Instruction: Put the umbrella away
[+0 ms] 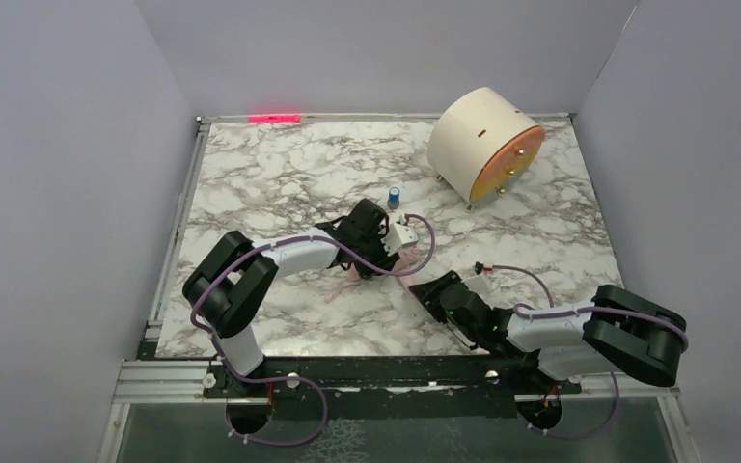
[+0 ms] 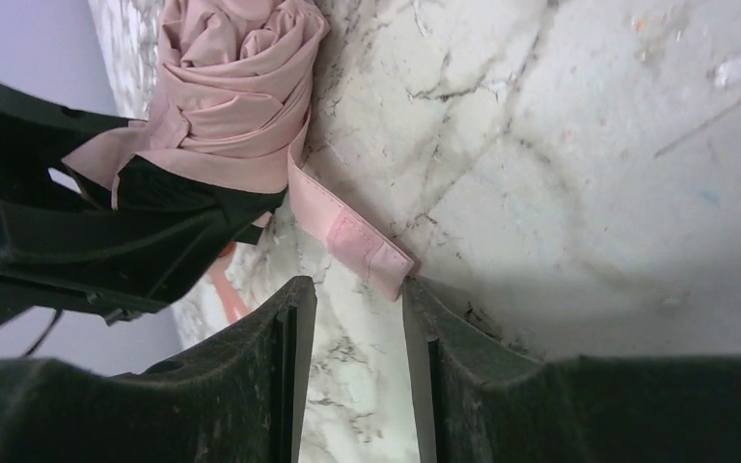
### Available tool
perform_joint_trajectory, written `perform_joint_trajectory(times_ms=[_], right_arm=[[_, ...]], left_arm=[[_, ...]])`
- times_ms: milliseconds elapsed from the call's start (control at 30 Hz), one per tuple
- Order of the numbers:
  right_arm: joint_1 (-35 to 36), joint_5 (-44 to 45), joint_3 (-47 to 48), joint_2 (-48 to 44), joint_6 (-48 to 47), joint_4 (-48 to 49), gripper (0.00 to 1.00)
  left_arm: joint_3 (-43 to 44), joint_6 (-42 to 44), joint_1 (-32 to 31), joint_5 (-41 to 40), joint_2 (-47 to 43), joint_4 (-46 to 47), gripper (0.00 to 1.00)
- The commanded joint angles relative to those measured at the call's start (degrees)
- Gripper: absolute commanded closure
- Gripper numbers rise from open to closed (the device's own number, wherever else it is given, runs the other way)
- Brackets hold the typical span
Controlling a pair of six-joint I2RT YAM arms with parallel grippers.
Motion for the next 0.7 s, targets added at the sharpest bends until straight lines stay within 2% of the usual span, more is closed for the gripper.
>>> perform_joint_trajectory(times_ms=[0,167,300,433,533,667], right_arm=[[-1.7,-0.4,-4.4,-0.7,-19.7,3.7,0.55],[-4.0,-4.3,-4.9,-1.4,-26.0,6.0,0.55],[-4.0,-0.5,-0.8,-8.0,-27.9,-8.0,0.55],[-4.5,2.7,0.9,-11.9,-31.7,-13.3,0.55],[-6.3,-1.7,1.6,-11.7,-37.6,-11.2,0.55],[-12.6,-13.5,2.0,-8.8,-40.8,-7.0,0.54]], left_arm=[[-3.9,1.3,0.5,-7.4,5.3,-8.7,1.00],[-3.9,1.3,0.5,-7.4,5.4,-8.7,1.00],[-4.1,1.2,0.5,-7.4,5.0,-8.7,1.00],[-3.9,1.3,0.5,-7.3,5.3,-8.7,1.00],[-3.8,1.3,0.4,-7.3,5.4,-8.7,1.00],[-3.9,1.2,0.5,-7.3,5.1,-8.8,1.00]])
